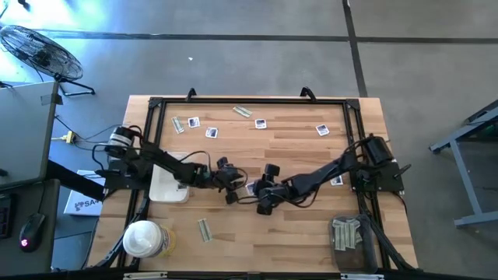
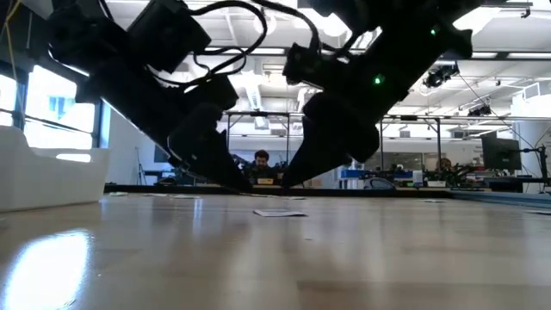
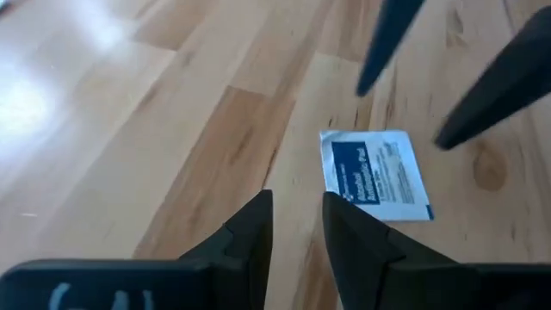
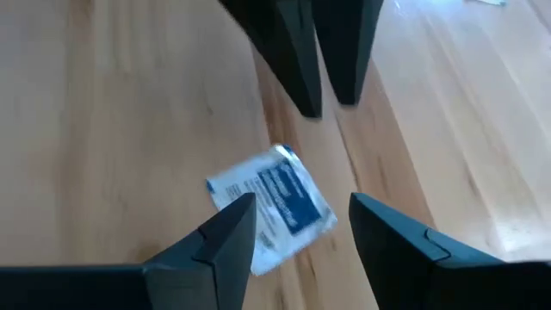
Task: Pick & Place First Aid Supplies
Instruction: Put the blue alcohol pad into the white bin
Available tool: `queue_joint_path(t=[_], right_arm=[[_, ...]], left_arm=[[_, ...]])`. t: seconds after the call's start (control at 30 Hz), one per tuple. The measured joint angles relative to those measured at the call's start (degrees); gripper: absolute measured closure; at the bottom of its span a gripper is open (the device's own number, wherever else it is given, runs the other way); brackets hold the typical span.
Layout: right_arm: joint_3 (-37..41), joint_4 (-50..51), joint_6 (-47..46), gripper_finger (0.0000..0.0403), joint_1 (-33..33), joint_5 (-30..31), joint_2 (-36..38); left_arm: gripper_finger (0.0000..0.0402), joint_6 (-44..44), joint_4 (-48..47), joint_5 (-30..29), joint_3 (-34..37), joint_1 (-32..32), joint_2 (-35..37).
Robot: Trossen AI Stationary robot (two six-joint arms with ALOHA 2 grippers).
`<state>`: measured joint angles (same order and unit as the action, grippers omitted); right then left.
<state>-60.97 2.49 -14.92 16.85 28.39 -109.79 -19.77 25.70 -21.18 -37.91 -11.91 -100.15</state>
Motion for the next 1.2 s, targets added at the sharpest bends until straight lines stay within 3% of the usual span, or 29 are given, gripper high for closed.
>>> queue_joint_path(t=[0.33, 0.67, 0.8, 0.97, 1.2], right_arm=[[0.0, 1.05, -0.4, 0.022, 0.51, 0.22, 0.8], [0.0, 1.29, -0.3, 0.022, 0.41, 0.21, 0.8], [0.0, 1.58, -0.26, 0.022, 0.41, 0.23, 0.8], [0.0, 1.57, -0.26, 0.022, 0.41, 0.21, 0.8], [-0.02, 1.87, -0.23, 0.022, 0.41, 0.19, 0.82]], left_arm=[[0.03, -0.03, 8.51, 3.4, -0.05, -0.08, -5.49], [0.0302, 1.6, 12.0, 2.29, -0.09, -0.1, -8.66], [0.0329, 1.79, 10.81, 0.41, -0.18, -0.12, -8.66], [0.0393, 1.43, 10.27, -0.27, -0.2, -0.1, -8.66], [0.0399, 1.26, 8.91, -2.57, -0.22, -0.14, -8.68]])
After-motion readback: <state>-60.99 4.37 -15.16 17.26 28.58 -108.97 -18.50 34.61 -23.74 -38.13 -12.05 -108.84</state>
